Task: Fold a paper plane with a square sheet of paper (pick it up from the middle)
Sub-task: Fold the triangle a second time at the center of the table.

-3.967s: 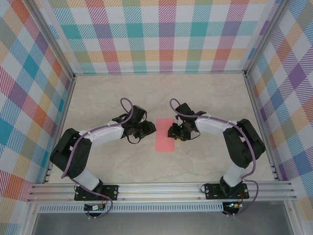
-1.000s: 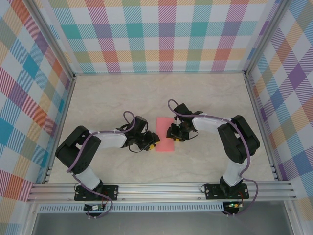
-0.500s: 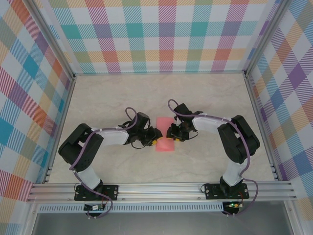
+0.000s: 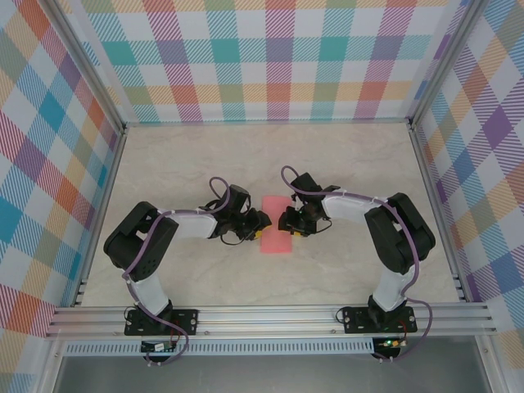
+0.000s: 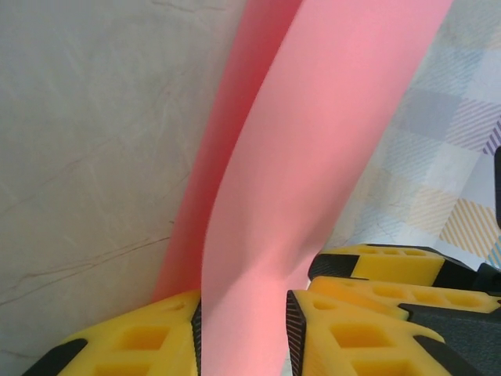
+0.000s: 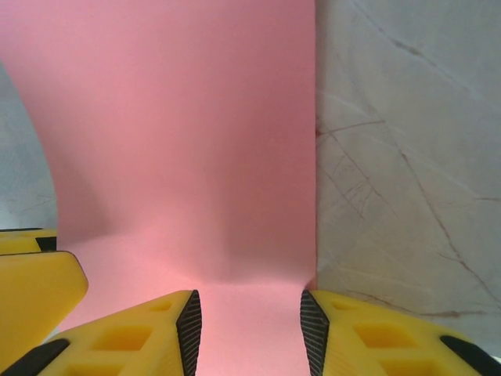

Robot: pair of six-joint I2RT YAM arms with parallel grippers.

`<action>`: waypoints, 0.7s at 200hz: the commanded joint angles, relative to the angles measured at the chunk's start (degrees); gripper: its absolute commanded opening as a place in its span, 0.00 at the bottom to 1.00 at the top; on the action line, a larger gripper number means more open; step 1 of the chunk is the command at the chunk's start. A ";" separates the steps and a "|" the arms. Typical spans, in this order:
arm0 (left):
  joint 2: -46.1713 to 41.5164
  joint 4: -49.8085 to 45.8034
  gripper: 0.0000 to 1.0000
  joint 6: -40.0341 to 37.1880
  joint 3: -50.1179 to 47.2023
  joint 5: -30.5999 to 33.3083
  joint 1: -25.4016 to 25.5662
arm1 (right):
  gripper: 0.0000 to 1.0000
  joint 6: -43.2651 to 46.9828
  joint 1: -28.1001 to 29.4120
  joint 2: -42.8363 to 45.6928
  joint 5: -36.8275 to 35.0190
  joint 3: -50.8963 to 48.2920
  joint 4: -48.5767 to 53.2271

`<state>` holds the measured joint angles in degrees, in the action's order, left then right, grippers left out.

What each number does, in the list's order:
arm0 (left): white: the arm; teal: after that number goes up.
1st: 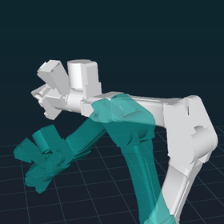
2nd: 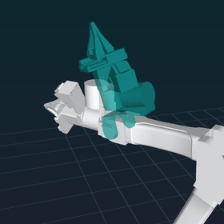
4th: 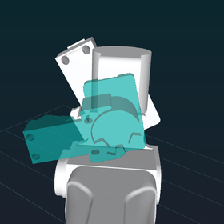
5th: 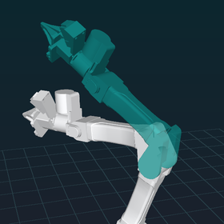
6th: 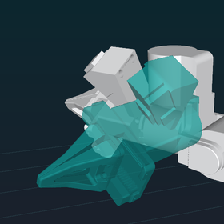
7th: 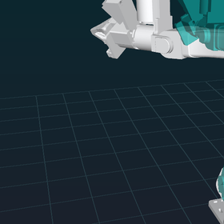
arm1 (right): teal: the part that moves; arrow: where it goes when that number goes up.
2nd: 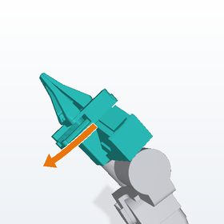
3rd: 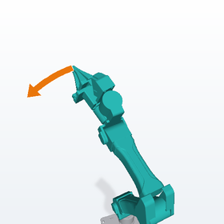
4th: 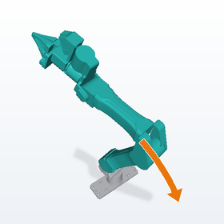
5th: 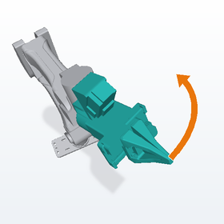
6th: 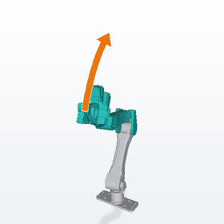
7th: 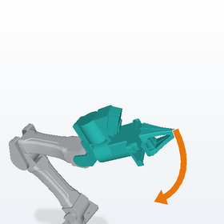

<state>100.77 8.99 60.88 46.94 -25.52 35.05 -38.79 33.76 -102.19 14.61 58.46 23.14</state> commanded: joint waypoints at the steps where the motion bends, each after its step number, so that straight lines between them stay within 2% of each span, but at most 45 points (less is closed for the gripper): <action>1: 0.66 0.76 0.30 0.29 1.31 -0.83 -0.85 | 0.44 0.10 0.07 1.51 -0.30 -0.81 1.43; 77: -0.90 -0.11 0.21 0.64 1.23 -0.59 -1.11 | 0.54 4.44 1.65 13.34 -2.83 -5.89 -0.06; 101: -1.36 -0.64 0.18 0.56 1.82 -1.09 -1.12 | 0.58 8.06 7.10 16.19 -8.51 -6.11 0.77; 140: -1.94 -1.79 0.14 0.60 2.55 -1.64 -1.13 | 0.59 10.99 18.32 15.47 -19.89 -4.19 1.23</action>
<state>100.77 8.67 60.90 47.97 -25.98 34.54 -31.31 47.07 -86.67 3.27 52.82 23.46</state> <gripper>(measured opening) 0.145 0.587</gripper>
